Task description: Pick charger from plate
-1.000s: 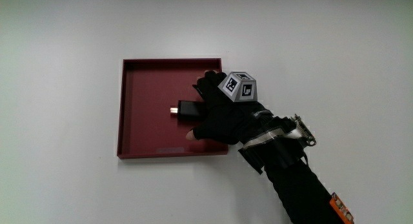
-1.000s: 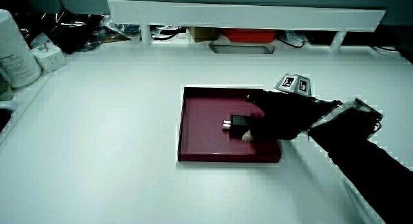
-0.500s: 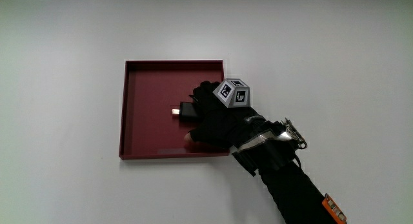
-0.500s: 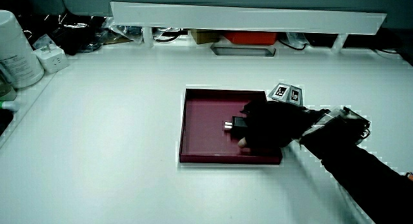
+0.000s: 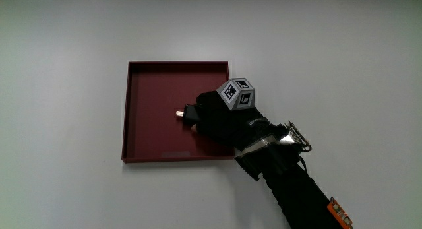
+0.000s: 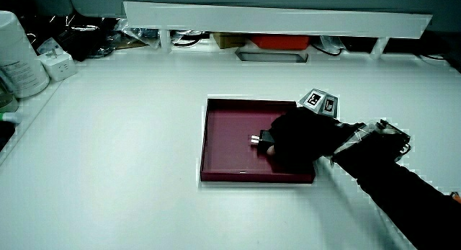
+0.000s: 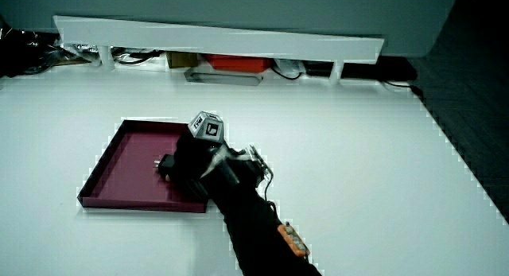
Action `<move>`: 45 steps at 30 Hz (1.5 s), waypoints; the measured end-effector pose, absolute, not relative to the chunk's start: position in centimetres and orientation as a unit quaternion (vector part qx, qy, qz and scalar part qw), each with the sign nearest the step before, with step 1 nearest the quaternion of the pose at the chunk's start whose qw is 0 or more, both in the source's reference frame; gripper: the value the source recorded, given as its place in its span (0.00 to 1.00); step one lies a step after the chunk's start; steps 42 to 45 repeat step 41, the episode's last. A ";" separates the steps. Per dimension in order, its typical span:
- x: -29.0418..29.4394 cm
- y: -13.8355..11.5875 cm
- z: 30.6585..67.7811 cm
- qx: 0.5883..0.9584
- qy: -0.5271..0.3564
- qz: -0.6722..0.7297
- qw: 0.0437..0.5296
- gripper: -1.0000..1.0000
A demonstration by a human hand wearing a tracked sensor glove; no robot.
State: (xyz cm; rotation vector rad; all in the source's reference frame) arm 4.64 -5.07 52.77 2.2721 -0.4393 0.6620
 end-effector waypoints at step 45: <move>1.1 0.3 39.0 0.843 -0.354 0.300 0.271 1.00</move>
